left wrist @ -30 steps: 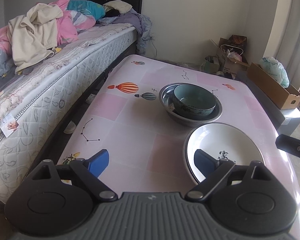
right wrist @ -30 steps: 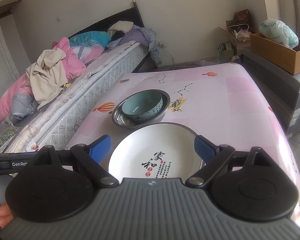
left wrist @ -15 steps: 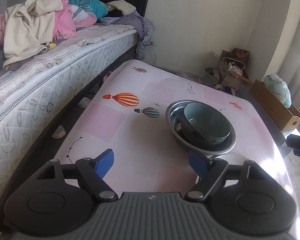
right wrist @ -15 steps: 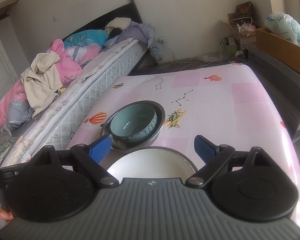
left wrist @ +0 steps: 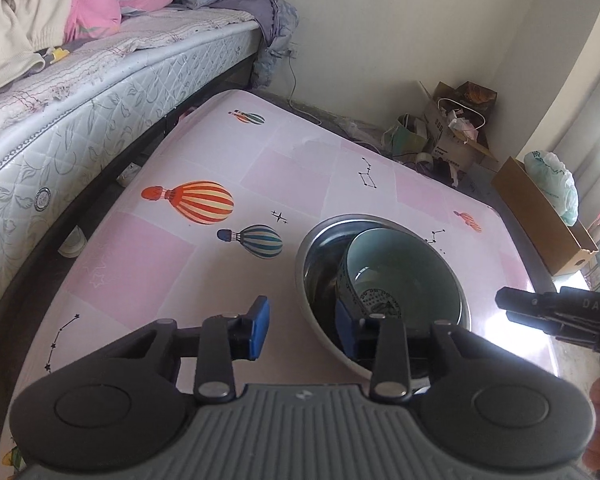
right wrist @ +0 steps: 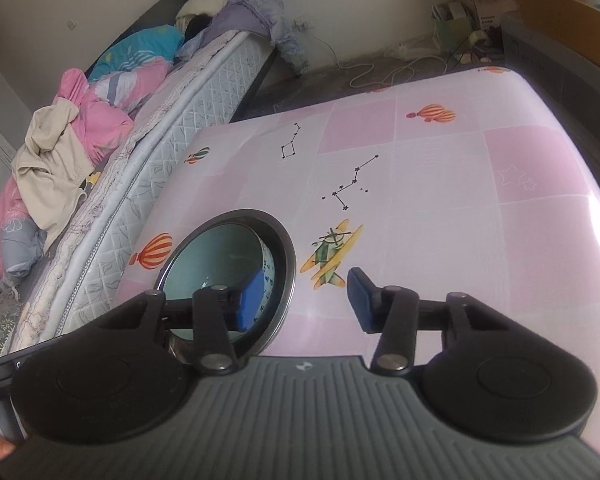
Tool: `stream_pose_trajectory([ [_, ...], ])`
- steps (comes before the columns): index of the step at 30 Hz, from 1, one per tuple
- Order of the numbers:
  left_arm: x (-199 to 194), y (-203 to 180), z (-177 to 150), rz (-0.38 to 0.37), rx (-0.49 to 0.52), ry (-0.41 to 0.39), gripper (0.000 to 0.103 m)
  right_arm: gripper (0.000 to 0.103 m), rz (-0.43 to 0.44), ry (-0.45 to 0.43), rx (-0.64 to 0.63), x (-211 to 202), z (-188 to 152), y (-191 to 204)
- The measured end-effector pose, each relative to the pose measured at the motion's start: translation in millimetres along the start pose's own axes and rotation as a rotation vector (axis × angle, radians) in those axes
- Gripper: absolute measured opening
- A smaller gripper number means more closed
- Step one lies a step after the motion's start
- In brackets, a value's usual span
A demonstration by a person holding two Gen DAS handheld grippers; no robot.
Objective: Organize plates and bowls
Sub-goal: 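Move both tools to the steel bowl stack rim and close on it, then lift the steel bowls holding the teal bowl with both tools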
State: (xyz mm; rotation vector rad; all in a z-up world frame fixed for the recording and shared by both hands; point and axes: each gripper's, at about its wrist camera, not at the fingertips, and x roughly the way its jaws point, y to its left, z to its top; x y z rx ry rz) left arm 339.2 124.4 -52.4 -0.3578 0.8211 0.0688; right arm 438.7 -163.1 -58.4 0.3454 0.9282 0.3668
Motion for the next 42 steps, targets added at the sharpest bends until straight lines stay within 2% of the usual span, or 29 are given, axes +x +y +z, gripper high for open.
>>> stream_pose_trajectory([
  [5,20,-1,7,0.004,-0.007,0.045,0.023,0.032,0.011,0.056,-0.002,32,6,1],
  [15,42,-2,14,0.027,-0.012,0.093,0.015,0.016,0.033,0.107,-0.001,58,8,1],
  [23,57,-2,18,0.036,-0.024,0.110,0.011,0.007,0.045,0.125,0.007,74,8,5],
  [42,65,-2,21,0.053,-0.053,0.113,0.010,0.008,-0.004,0.103,-0.042,74,5,16],
])
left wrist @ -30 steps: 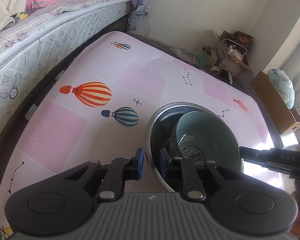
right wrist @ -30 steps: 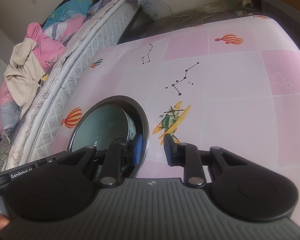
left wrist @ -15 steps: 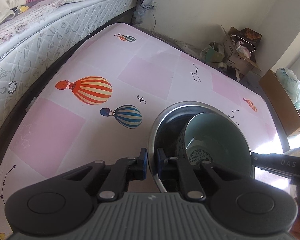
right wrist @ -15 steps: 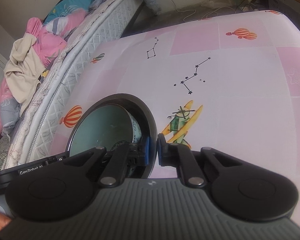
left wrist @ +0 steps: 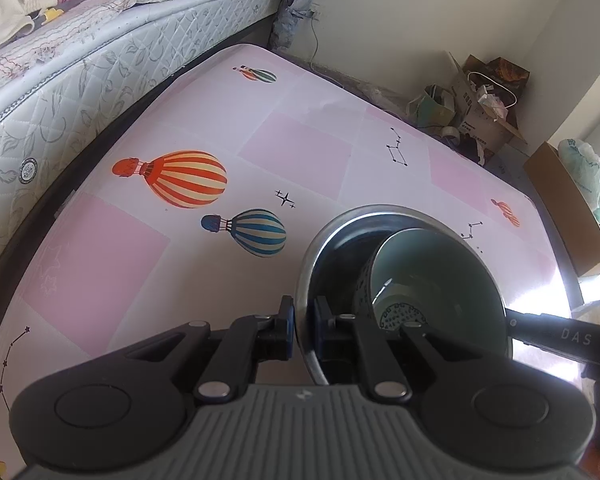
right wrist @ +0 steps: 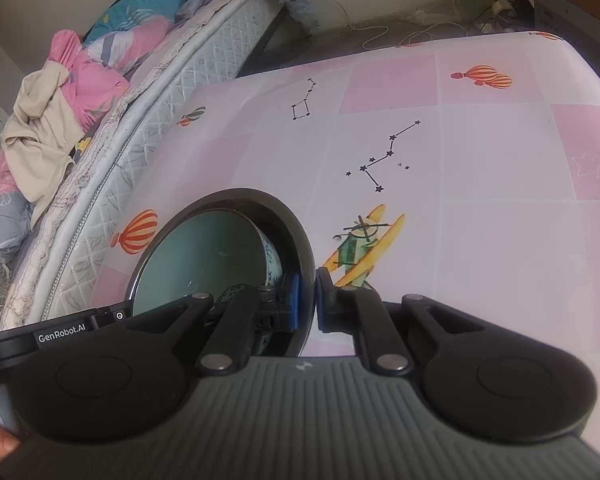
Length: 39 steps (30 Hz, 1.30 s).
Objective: Organize plates and bowls
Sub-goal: 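Lift the steel bowls holding the teal bowl with both tools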
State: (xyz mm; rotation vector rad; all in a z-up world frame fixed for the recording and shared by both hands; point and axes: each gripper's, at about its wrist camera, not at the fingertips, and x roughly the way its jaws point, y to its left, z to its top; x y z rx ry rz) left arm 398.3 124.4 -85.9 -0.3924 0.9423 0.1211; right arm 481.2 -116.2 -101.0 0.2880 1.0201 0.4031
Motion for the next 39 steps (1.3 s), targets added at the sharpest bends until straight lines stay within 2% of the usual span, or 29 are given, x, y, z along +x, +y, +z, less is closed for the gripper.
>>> stream_pose_trajectory([
  [22,-17,0,9,-0.009,-0.011,-0.036,0.011,0.008,-0.013,-0.023,-0.032,-12,9,13],
  [39,-53,-10,11,-0.033,-0.019,-0.067,0.011,0.008,-0.013,-0.046,-0.035,-49,13,24],
])
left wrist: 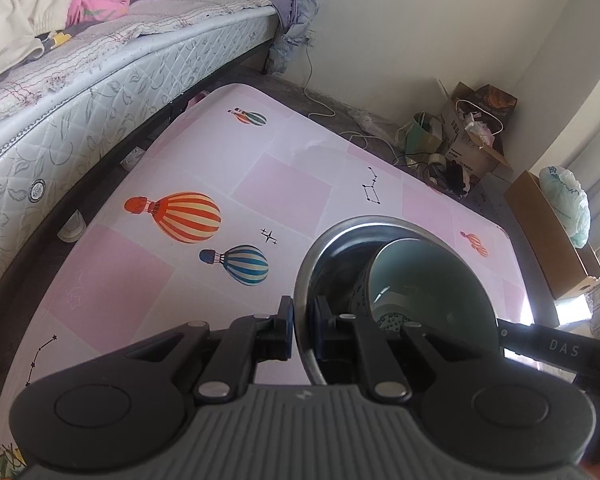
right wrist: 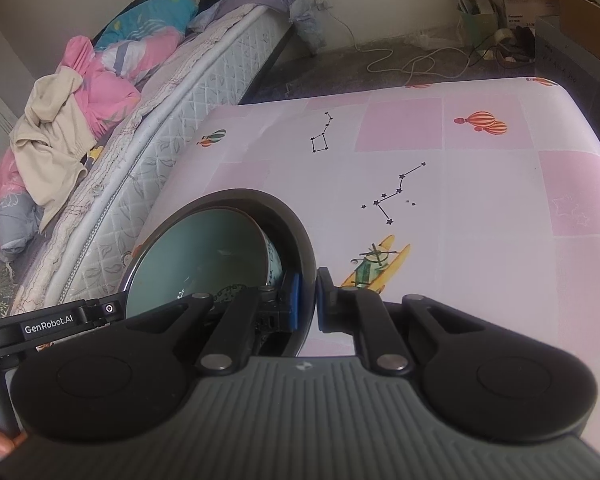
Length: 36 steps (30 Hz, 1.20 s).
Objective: Organize plates and bowls
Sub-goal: 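Lift the steel bowls holding the teal bowl with both tools, then carry the bowl stack over the white plate and lower it onto the plate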
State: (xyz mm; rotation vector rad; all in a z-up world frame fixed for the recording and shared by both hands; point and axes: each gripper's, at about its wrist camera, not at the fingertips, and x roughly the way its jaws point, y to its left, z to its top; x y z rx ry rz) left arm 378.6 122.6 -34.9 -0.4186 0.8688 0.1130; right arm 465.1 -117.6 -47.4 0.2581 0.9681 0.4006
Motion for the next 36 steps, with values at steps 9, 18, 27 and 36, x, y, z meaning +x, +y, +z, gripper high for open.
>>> stream_pose_trajectory([
  [9,-33,-12,-10,-0.017,0.020,-0.018,0.011,0.008,0.007,-0.014,0.017,-36,-10,2],
  [18,-61,-19,-41,-0.047,0.039,0.001,0.011,0.008,-0.002,-0.012,0.032,-81,-46,-3],
  [27,-62,-25,-84,-0.056,0.060,0.059,0.011,0.008,-0.026,0.028,0.062,-104,-98,-22],
  [36,-51,-29,-117,-0.026,0.100,0.117,0.011,0.008,-0.041,0.086,0.093,-98,-142,-43],
])
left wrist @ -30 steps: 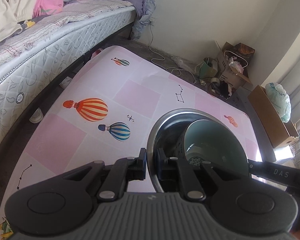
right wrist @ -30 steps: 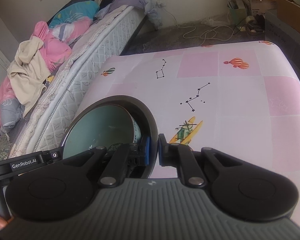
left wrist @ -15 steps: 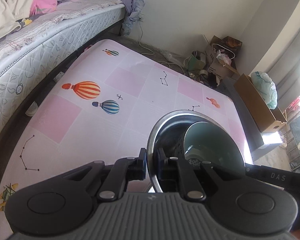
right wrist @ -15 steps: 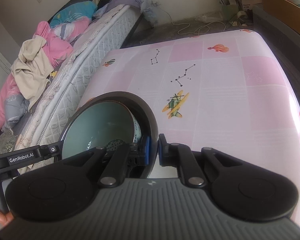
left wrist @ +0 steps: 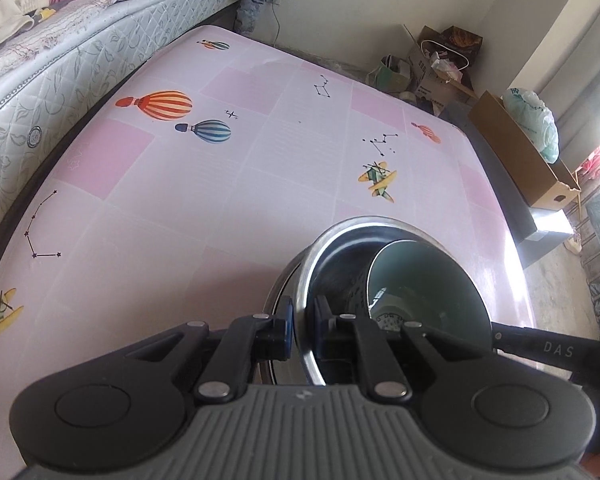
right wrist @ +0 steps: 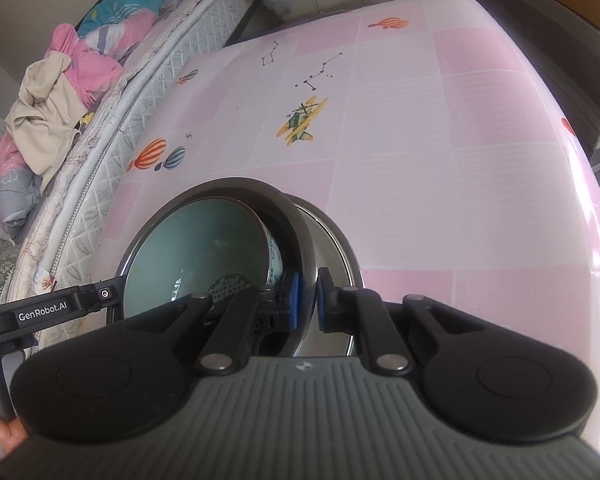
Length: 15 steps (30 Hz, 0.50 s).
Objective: Organize plates and bowls
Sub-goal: 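Carry the bowl stack over the white plate and lower it onto the plate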
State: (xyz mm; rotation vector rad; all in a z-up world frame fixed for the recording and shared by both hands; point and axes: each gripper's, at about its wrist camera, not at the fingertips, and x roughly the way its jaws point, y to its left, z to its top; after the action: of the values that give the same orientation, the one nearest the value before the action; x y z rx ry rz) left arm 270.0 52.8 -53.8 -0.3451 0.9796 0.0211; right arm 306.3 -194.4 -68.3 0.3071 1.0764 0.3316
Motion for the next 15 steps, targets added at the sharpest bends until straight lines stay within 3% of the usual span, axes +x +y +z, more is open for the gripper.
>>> stream_pose_trajectory([
  [15,-3,-2,-14,0.021,0.044,0.010,0.011,0.010,-0.049,-0.019,-0.094,-4,-13,11],
])
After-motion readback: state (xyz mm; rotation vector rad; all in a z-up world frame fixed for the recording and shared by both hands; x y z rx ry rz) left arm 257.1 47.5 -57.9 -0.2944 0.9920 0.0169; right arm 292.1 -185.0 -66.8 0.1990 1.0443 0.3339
